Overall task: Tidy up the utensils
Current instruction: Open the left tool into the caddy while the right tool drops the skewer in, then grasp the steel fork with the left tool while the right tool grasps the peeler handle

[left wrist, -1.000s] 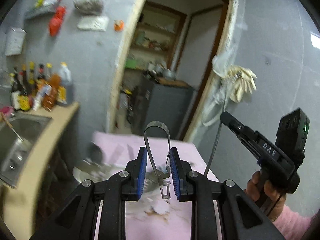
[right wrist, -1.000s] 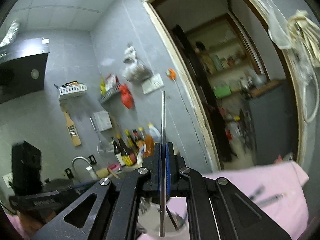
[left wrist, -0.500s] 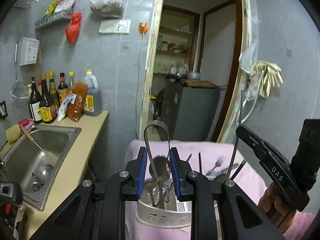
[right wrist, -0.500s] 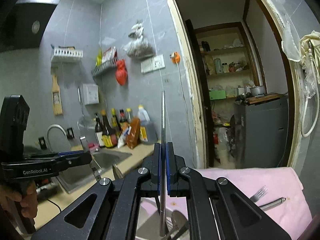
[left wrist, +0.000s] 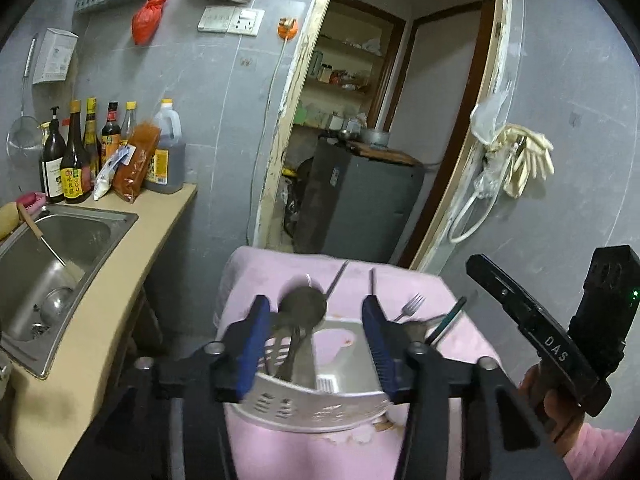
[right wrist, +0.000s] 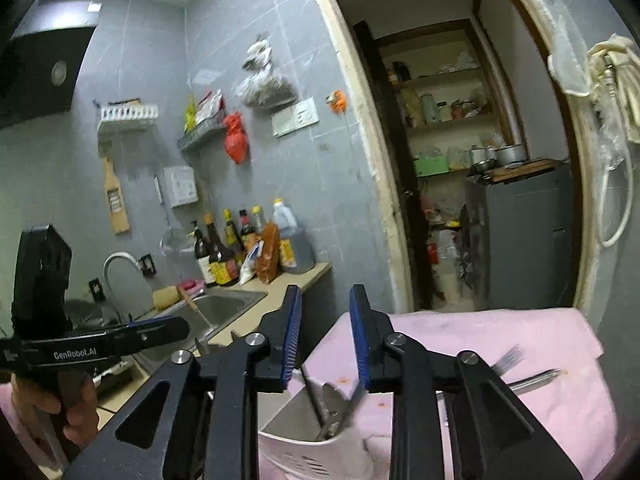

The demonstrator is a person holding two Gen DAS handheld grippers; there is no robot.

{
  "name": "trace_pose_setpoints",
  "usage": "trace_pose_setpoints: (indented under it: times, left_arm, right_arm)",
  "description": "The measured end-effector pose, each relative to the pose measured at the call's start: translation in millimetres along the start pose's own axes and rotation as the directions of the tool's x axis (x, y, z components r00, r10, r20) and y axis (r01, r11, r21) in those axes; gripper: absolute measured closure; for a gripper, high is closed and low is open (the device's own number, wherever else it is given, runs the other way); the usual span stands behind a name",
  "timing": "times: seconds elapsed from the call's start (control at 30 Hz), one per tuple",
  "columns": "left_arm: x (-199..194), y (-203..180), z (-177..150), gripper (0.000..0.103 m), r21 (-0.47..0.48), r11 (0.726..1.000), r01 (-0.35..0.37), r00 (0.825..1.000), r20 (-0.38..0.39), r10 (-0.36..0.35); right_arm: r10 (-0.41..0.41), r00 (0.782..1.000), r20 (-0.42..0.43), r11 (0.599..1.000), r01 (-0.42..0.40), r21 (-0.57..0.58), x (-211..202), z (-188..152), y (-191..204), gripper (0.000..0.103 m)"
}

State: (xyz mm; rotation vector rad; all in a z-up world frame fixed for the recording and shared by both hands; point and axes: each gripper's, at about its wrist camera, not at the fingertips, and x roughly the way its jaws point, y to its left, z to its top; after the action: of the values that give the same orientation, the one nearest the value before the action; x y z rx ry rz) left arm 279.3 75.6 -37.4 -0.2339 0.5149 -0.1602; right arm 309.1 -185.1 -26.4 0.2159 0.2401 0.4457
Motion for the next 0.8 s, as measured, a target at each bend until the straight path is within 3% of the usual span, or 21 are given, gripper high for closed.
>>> trace_pose_setpoints:
  times: [0.07, 0.1, 0.17, 0.27, 0.37, 0.6, 0.8]
  left_arm:
    - [-4, -12, 4, 0.051, 0.006, 1.0, -0.001, 1.0, 0.007, 0.001]
    - [-6, -18, 6, 0.048, 0.01, 1.0, -0.004, 1.0, 0.012, 0.004]
    - [-10, -36, 10, 0.032, 0.017, 1.0, -0.003, 0.999, 0.033, 0.003]
    - [-10, -64, 14, 0.021, 0.035, 0.999, 0.008, 0.998, 0.054, -0.01]
    - [-4, -92, 12, 0.013, 0.049, 0.999, 0.01, 0.998, 0.062, -0.013]
    - [15, -153, -2, 0.009, 0.082, 0.996, 0.039, 0.997, 0.068, -0.044]
    - [46, -197, -12, 0.008, 0.095, 0.992, 0.079, 0.997, -0.004, -0.079]
  right_arm:
    - [-0.042, 0.999, 0.017, 0.999, 0.042, 0.015, -17, 9, -14, 0.048]
    - [-0.062, 0.998, 0.021, 0.998, 0.062, 0.021, -24, 13, -21, 0.044]
    - [-0.108, 0.994, 0.023, 0.994, 0.108, 0.026, -36, 20, -36, 0.027]
    - [-0.176, 0.984, 0.022, 0.984, 0.175, 0.022, -55, 25, -61, 0.011]
    - [-0.235, 0.972, 0.007, 0.972, 0.235, 0.011, -72, 27, -89, 0.007]
    - [-0.288, 0.957, -0.038, 0.957, 0.289, 0.009, -95, 29, -140, 0.003]
    - [-0.319, 0.943, -0.094, 0.946, 0.323, 0.026, -105, 18, -181, 0.002]
